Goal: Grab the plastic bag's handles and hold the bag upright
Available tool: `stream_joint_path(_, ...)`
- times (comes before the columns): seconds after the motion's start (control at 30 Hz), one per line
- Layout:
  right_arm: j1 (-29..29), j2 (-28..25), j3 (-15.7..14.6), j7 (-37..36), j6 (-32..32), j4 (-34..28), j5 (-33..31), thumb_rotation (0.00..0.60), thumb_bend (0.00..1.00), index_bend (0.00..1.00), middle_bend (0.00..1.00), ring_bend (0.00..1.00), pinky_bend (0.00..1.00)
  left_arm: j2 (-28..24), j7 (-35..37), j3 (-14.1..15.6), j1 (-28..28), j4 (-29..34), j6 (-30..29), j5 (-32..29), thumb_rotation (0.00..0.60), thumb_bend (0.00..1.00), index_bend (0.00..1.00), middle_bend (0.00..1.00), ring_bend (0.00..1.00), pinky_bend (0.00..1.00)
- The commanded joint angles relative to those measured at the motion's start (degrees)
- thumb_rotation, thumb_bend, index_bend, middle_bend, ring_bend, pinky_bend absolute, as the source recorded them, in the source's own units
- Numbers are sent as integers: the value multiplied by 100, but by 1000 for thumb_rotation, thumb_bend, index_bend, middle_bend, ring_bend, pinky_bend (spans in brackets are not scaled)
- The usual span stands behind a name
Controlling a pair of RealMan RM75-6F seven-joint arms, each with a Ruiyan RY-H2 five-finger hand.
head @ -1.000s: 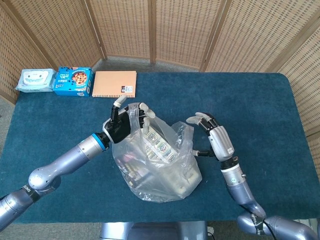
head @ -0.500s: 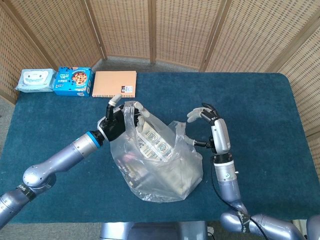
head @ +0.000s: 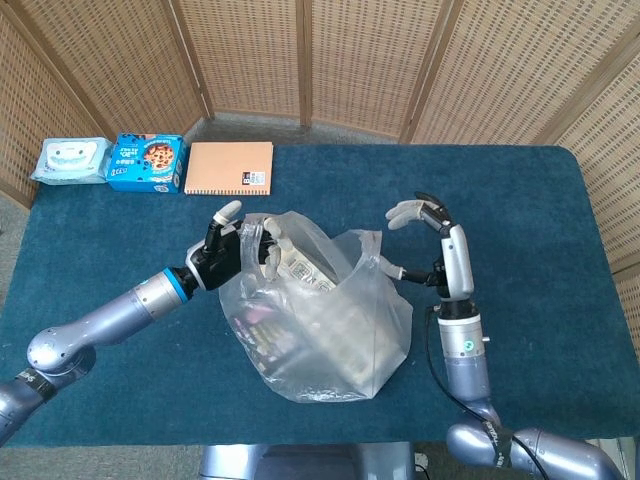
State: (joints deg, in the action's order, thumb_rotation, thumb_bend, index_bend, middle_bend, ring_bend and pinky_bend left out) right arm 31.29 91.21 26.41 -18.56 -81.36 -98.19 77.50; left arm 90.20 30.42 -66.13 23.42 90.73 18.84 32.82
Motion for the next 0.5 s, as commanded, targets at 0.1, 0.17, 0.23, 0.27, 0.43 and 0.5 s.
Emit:
stream_joint_path(0.1, 44, -36, 69, -7, 25, -19, -55, 542, 130, 503, 443, 343, 157, -42, -120, 26, 18, -19, 15, -117, 0, 288, 460, 468, 545, 548)
stream_joint_path(0.17, 69, -58, 93, -7, 54, -47, -77, 545, 130, 503, 443, 342, 156, -38, -162, 46, 73, -15, -27, -145, 0, 288, 460, 468, 545, 532)
stream_joint_path(0.23, 95, -85, 121, 7, 61, -107, -75, 545, 129, 503, 443, 339, 154, -12, -185, 73, 155, 5, -106, -187, 0, 289, 459, 467, 545, 524)
stream_joint_path(0.27, 103, -98, 129, 21, 67, -135, -79, 544, 129, 503, 443, 338, 152, -2, -190, 90, 189, 13, -148, -201, 0, 289, 459, 468, 545, 520)
stream_joint_path(0.43, 143, -192, 182, 97, 82, -355, -92, 545, 128, 503, 442, 334, 148, 49, -218, 211, 421, 97, -324, -237, 0, 288, 459, 467, 544, 502)
stream_joint_path(0.5, 160, -219, 203, 124, 92, -422, -104, 548, 127, 503, 442, 332, 146, 60, -222, 251, 494, 122, -370, -237, 0, 288, 459, 468, 529, 481)
